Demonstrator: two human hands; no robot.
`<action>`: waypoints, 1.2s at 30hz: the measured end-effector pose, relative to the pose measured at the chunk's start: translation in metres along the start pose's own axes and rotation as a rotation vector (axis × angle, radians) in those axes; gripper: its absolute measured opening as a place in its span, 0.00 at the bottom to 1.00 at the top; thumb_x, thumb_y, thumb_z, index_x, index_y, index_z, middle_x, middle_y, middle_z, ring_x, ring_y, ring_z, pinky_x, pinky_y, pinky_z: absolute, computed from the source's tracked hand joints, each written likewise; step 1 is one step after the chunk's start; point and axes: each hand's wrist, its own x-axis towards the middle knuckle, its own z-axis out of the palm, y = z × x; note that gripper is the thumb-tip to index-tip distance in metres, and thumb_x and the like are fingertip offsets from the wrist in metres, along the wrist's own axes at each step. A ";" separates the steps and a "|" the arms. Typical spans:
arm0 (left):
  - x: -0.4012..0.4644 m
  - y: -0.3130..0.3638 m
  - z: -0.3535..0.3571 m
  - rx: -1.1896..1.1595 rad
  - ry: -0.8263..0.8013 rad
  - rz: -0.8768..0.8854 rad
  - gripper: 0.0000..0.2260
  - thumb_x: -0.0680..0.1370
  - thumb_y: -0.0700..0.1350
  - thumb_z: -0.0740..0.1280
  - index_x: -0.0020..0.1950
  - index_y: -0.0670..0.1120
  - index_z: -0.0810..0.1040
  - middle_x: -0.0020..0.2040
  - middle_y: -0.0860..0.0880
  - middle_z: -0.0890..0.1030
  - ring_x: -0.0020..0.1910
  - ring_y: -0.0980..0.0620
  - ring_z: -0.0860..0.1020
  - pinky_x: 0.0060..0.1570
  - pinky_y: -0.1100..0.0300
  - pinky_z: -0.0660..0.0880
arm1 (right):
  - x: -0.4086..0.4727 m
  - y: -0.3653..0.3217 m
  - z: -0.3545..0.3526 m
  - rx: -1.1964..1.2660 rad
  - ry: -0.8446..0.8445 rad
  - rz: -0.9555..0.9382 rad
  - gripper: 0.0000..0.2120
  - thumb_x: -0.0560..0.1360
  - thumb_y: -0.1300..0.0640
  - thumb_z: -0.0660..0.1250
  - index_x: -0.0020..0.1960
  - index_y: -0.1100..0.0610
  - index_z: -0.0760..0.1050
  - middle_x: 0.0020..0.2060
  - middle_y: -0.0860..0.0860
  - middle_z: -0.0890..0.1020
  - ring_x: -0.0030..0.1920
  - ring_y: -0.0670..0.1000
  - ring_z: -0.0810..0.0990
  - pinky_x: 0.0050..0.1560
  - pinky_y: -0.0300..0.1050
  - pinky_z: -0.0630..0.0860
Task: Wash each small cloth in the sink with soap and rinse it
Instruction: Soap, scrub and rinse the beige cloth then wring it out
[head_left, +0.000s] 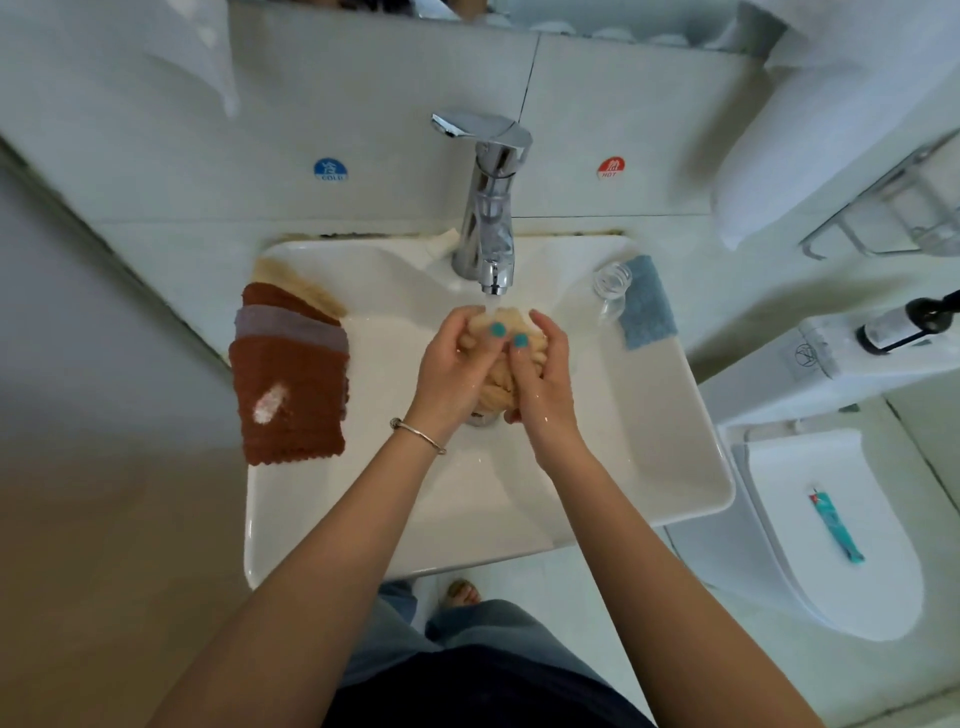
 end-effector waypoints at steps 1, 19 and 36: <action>0.000 -0.001 -0.007 -0.016 0.046 0.007 0.04 0.78 0.46 0.68 0.50 0.51 0.74 0.44 0.54 0.79 0.41 0.62 0.78 0.41 0.69 0.74 | 0.001 -0.002 0.005 0.002 -0.036 0.036 0.12 0.82 0.51 0.61 0.64 0.47 0.69 0.49 0.47 0.80 0.42 0.44 0.80 0.35 0.38 0.76; -0.001 -0.010 0.005 0.036 0.164 -0.065 0.06 0.83 0.54 0.56 0.57 0.58 0.70 0.45 0.55 0.78 0.45 0.55 0.78 0.46 0.58 0.75 | 0.007 0.000 0.014 0.010 -0.115 0.072 0.09 0.82 0.55 0.60 0.59 0.56 0.75 0.41 0.48 0.81 0.39 0.43 0.80 0.37 0.41 0.77; 0.017 -0.019 0.015 -0.030 0.385 -0.037 0.14 0.81 0.39 0.62 0.36 0.51 0.70 0.28 0.60 0.75 0.31 0.60 0.73 0.38 0.63 0.69 | 0.025 -0.003 0.041 -0.390 0.032 -0.079 0.16 0.83 0.50 0.55 0.38 0.53 0.64 0.33 0.48 0.74 0.33 0.46 0.69 0.36 0.41 0.64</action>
